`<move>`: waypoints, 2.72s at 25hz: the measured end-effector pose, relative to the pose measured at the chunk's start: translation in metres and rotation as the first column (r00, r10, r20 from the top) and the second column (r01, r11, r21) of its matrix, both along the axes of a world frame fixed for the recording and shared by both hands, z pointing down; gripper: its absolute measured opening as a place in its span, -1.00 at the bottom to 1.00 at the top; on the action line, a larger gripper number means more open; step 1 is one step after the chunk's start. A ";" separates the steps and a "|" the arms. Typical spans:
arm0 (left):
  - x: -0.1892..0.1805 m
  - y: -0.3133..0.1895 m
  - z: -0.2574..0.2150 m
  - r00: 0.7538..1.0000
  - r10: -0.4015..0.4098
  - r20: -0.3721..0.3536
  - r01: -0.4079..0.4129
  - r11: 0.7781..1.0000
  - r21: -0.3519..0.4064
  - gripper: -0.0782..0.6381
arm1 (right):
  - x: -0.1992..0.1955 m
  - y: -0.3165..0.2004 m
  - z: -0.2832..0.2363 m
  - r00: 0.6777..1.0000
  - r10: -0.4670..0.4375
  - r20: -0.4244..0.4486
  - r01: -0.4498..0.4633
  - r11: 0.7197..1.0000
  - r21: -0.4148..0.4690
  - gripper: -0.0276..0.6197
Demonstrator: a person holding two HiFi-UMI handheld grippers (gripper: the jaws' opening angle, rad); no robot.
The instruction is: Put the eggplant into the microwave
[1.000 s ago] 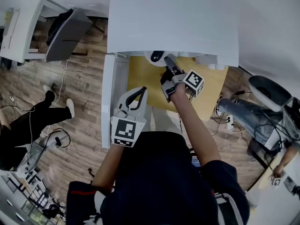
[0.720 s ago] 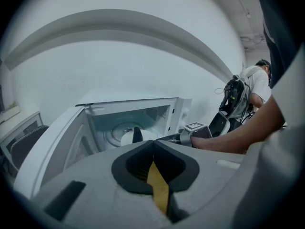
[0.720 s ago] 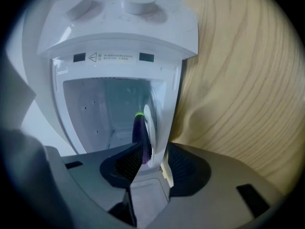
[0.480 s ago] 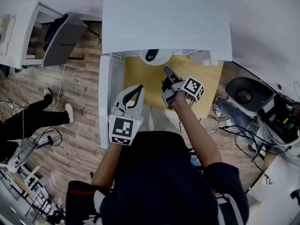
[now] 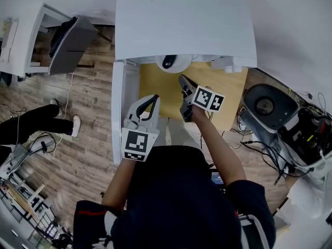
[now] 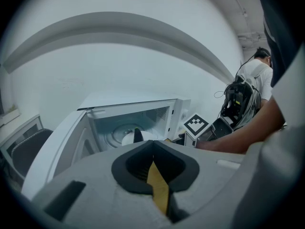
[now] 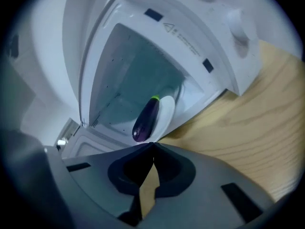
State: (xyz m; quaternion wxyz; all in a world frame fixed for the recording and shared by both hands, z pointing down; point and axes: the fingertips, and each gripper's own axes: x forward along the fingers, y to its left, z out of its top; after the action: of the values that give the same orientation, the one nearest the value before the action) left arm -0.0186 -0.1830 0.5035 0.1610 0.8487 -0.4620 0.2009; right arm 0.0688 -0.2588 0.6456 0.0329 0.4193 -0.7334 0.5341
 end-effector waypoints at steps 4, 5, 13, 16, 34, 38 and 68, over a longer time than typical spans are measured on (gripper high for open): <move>0.000 0.007 -0.003 1.000 0.004 -0.009 -0.004 1.000 -0.001 -0.74 | -0.011 0.008 -0.002 0.962 -0.139 -0.234 0.167 0.981 0.103 -0.88; 0.000 0.004 -0.004 1.000 0.003 -0.010 -0.003 1.000 -0.003 -0.74 | -0.013 0.006 -0.002 0.951 -0.157 -0.268 0.191 0.975 0.109 -0.88; 0.000 0.008 0.001 1.000 0.002 -0.016 -0.003 1.000 -0.016 -0.74 | -0.020 0.009 0.005 0.914 -0.183 -0.361 0.240 0.964 0.118 -0.88; 0.000 0.012 0.003 1.000 0.009 -0.016 -0.009 1.000 -0.019 -0.74 | -0.023 0.010 0.008 0.914 -0.180 -0.364 0.237 0.964 0.117 -0.88; -0.001 0.014 0.009 1.000 0.007 -0.027 -0.008 0.999 -0.033 -0.74 | -0.031 -0.016 0.008 0.924 -0.165 -0.345 0.218 0.968 0.122 -0.88; 0.001 0.013 0.012 1.000 0.003 -0.023 -0.004 0.999 -0.038 -0.74 | -0.031 -0.029 0.009 0.934 -0.152 -0.322 0.199 0.973 0.117 -0.88; -0.004 0.014 0.007 0.999 0.011 -0.039 -0.013 0.998 -0.054 -0.74 | -0.035 -0.053 0.002 0.946 -0.128 -0.298 0.165 0.981 0.103 -0.88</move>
State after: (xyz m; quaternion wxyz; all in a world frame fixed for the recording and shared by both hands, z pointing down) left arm -0.0221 -0.1693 0.5109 0.1917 0.8504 -0.4482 0.1980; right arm 0.0342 -0.3116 0.6477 0.1531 0.4385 -0.7823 0.4151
